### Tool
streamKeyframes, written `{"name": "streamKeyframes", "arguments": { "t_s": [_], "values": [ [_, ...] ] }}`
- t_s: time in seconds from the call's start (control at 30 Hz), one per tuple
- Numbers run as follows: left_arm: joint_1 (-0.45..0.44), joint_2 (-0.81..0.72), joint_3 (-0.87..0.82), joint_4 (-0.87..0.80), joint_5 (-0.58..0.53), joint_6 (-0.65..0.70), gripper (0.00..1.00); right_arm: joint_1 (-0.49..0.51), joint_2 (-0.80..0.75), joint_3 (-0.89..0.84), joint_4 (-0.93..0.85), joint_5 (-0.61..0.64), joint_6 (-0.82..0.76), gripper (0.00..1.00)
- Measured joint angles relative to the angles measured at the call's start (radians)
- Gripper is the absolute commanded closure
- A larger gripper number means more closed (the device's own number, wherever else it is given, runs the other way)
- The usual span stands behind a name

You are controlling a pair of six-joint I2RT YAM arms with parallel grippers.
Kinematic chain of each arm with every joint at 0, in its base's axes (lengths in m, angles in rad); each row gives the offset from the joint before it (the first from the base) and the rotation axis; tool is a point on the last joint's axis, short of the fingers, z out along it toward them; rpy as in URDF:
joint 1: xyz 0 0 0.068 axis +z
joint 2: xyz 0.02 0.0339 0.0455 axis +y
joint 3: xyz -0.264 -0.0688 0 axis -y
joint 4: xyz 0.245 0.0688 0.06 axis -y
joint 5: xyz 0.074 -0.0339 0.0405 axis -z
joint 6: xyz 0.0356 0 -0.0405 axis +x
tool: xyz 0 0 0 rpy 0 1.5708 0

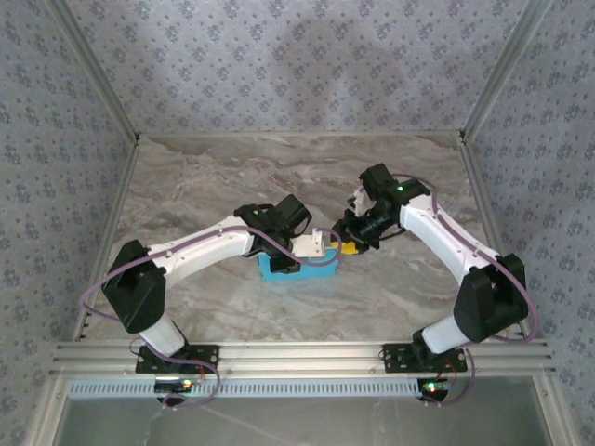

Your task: Fold the paper box

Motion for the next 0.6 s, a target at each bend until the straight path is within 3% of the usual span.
{"name": "streamKeyframes", "arguments": {
  "t_s": [0.23, 0.6],
  "values": [
    [0.000, 0.000, 0.000, 0.000, 0.000, 0.000, 0.86, -0.003, 0.001, 0.000, 0.002, -0.002, 0.000, 0.71],
    [0.000, 0.000, 0.000, 0.000, 0.000, 0.000, 0.87, -0.006, 0.001, 0.000, -0.001, -0.002, -0.011, 0.69]
  ]
}}
